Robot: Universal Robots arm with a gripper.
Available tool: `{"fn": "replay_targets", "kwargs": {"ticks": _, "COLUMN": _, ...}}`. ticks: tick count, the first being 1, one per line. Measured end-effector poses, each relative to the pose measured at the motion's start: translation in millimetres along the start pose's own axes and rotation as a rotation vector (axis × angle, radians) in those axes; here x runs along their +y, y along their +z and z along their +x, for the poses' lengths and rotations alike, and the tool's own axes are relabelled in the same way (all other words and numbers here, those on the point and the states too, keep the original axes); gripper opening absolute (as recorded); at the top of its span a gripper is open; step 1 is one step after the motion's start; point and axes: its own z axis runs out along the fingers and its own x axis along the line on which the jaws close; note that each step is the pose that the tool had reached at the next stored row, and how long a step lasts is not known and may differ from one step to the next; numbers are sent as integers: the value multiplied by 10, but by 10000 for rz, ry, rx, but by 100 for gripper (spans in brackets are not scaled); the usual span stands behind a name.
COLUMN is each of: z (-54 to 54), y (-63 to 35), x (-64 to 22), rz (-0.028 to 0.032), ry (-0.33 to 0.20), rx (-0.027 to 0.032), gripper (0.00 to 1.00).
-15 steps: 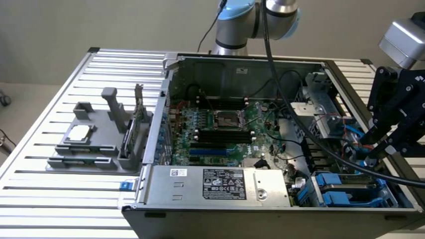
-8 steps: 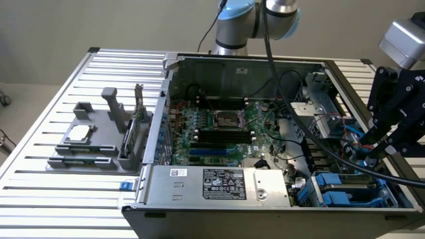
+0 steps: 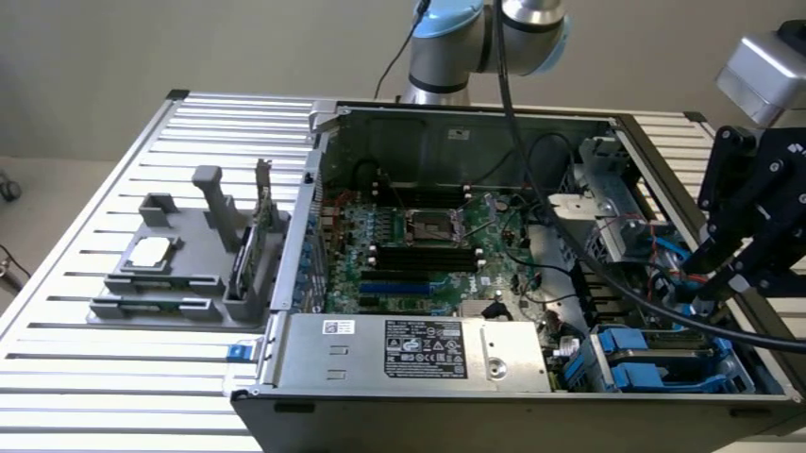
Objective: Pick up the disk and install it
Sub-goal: 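Insert the first disk wire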
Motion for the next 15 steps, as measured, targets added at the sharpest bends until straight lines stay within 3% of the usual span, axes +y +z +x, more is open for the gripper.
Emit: {"fn": "replay_targets", "kwargs": {"ticks": 15, "z": 0, "y": 0, "x": 0, "rz": 71, "ry": 2472, "rx": -64, "gripper": 31}}
